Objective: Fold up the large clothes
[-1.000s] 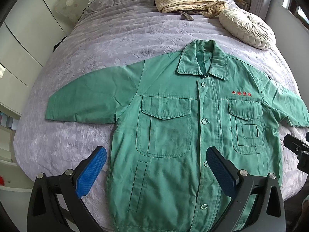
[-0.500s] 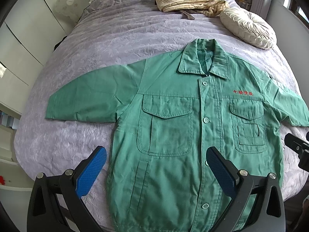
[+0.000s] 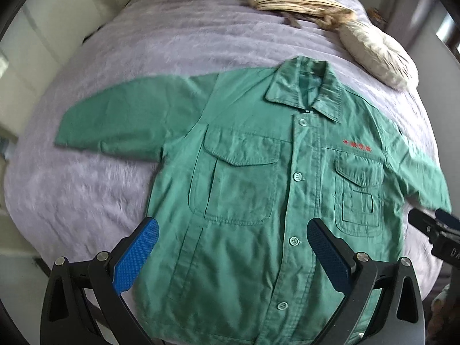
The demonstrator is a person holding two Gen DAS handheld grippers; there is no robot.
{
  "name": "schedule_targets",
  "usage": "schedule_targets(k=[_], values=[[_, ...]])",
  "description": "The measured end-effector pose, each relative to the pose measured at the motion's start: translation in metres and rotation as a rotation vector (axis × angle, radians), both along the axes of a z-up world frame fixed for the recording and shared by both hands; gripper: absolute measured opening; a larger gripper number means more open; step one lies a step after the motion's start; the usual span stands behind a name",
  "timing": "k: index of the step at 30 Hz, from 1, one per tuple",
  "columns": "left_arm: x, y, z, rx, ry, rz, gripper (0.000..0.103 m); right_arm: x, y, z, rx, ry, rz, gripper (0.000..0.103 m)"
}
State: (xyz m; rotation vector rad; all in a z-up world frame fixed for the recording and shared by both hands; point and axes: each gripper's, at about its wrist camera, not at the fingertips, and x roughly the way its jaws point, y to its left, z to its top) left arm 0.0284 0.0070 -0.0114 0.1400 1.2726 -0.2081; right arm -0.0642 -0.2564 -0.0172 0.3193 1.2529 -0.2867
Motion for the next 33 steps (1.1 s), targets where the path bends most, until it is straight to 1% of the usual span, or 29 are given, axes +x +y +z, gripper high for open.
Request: schedule_targets(k=[3, 5, 7, 9, 11, 13, 15, 20, 23, 25, 28, 30, 31, 32, 33], values=[[0.002, 0.018, -0.007, -0.021, 0.013, 0.076, 0.103, 0.005, 0.001, -0.007, 0.021, -0.012, 0.059, 0.103], [0.005, 0.034, -0.015, -0.045, 0.029, 0.108, 0.103, 0.011, 0.007, -0.012, 0.011, -0.002, 0.088, 0.103], [0.011, 0.052, -0.026, -0.065, 0.041, 0.131, 0.103, 0.016, 0.015, -0.011, 0.019, -0.007, 0.095, 0.103], [0.023, 0.074, -0.039, -0.083, 0.058, 0.153, 0.103, 0.023, 0.028, -0.006, 0.029, -0.040, 0.097, 0.103], [0.039, 0.097, -0.055, -0.106, 0.075, 0.162, 0.103, 0.028, 0.042, -0.006, 0.023, -0.058, 0.073, 0.103], [0.057, 0.124, -0.069, -0.110, 0.078, 0.168, 0.103, 0.033, 0.057, -0.013, 0.048, -0.043, 0.045, 0.103], [0.074, 0.152, -0.079, -0.124, 0.056, 0.192, 0.103, 0.041, 0.079, -0.025, 0.092, -0.019, 0.040, 0.103], [0.127, 0.237, -0.106, -0.199, -0.014, 0.313, 0.103, 0.061, 0.139, -0.056, 0.101, 0.072, 0.108, 0.103], [0.160, 0.276, -0.129, -0.272, -0.038, 0.380, 0.103, 0.070, 0.165, -0.069, 0.098, 0.105, 0.141, 0.103], [0.180, 0.291, -0.148, -0.303, -0.041, 0.407, 0.103, 0.075, 0.179, -0.077, 0.100, 0.129, 0.159, 0.103], [0.210, 0.307, -0.174, -0.314, -0.044, 0.469, 0.103, 0.080, 0.195, -0.087, 0.091, 0.156, 0.181, 0.103], [0.226, 0.318, -0.185, -0.333, -0.051, 0.519, 0.103, 0.083, 0.201, -0.090, 0.083, 0.168, 0.187, 0.103], [0.230, 0.321, -0.186, -0.338, -0.063, 0.536, 0.103, 0.083, 0.202, -0.091, 0.081, 0.171, 0.188, 0.103], [0.234, 0.325, -0.183, -0.340, -0.093, 0.556, 0.100, 0.084, 0.203, -0.093, 0.077, 0.176, 0.187, 0.103], [0.236, 0.329, -0.180, -0.331, -0.125, 0.570, 0.086, 0.085, 0.203, -0.095, 0.074, 0.182, 0.183, 0.103]])
